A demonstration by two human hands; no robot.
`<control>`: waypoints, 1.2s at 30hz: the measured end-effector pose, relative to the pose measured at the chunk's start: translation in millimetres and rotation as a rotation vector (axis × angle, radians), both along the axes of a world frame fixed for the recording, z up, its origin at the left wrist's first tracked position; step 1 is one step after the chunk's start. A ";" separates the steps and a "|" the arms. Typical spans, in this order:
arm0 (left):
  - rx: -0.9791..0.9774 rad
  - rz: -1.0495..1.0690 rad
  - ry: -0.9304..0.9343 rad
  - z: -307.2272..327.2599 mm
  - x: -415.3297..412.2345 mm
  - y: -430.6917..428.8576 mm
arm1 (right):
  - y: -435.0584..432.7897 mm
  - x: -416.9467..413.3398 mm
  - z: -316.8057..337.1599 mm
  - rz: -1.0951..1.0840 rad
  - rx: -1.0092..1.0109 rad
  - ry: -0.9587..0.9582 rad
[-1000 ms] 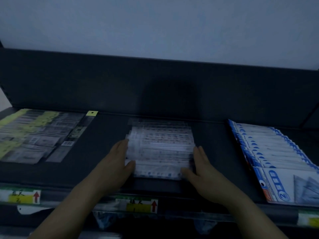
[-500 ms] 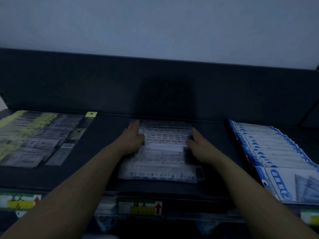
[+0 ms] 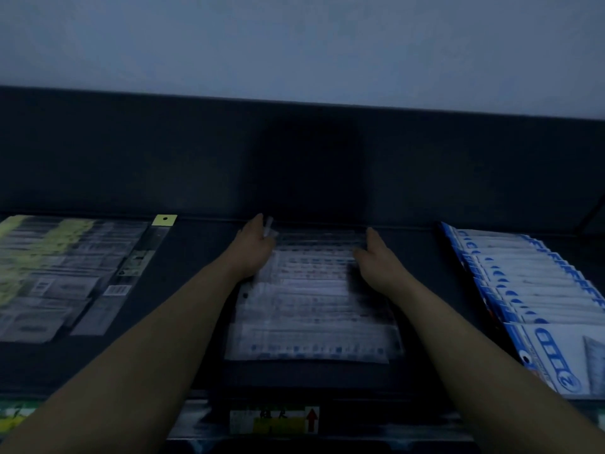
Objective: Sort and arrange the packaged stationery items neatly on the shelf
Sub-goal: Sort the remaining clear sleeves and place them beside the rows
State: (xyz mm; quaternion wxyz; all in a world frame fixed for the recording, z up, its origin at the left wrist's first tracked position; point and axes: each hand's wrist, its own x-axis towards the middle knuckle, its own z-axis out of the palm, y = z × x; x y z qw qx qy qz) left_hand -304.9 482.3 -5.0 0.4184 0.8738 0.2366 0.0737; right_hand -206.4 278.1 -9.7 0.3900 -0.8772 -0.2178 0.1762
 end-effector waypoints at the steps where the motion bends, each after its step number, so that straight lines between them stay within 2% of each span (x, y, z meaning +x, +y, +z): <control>1: -0.035 0.003 -0.012 0.7 -1.5 0.0 | -1.5 -0.3 1.0 -0.013 0.031 0.014; 3: -0.021 0.008 -0.023 3.3 -7.2 4.1 | -7.8 0.7 1.0 -0.025 0.071 0.037; 4: 0.056 0.012 -0.004 5.6 -10.9 6.7 | -11.6 1.6 0.6 -0.005 0.051 0.027; 7: 0.324 -0.007 0.095 14.7 -22.8 4.6 | -23.8 -4.8 2.3 0.086 -0.116 -0.012; 11: 0.595 -0.189 0.274 5.3 -50.0 -43.3 | -32.1 -29.2 -6.5 0.208 -0.322 -0.162; 13: 0.671 -0.276 0.343 -5.7 -61.6 -61.9 | -33.9 -40.9 -10.5 0.229 -0.449 -0.247; 18: 0.714 -0.243 0.319 -9.5 -78.3 -68.7 | -48.7 -65.8 -10.8 0.234 -0.489 -0.347; 25: 0.614 -0.244 0.342 -18.1 -97.9 -79.7 | -58.7 -88.1 -9.1 0.280 -0.492 -0.339; 27: 0.598 -0.190 0.263 -15.8 -103.5 -80.0 | -60.8 -89.7 -6.9 0.288 -0.487 -0.348; 31: 0.614 0.049 -0.037 2.5 -120.9 -70.9 | -56.2 -88.7 9.0 0.236 -0.352 -0.487; 36: 0.679 0.167 -0.038 19.8 -148.0 -55.8 | -34.7 -90.5 29.1 0.257 -0.319 -0.549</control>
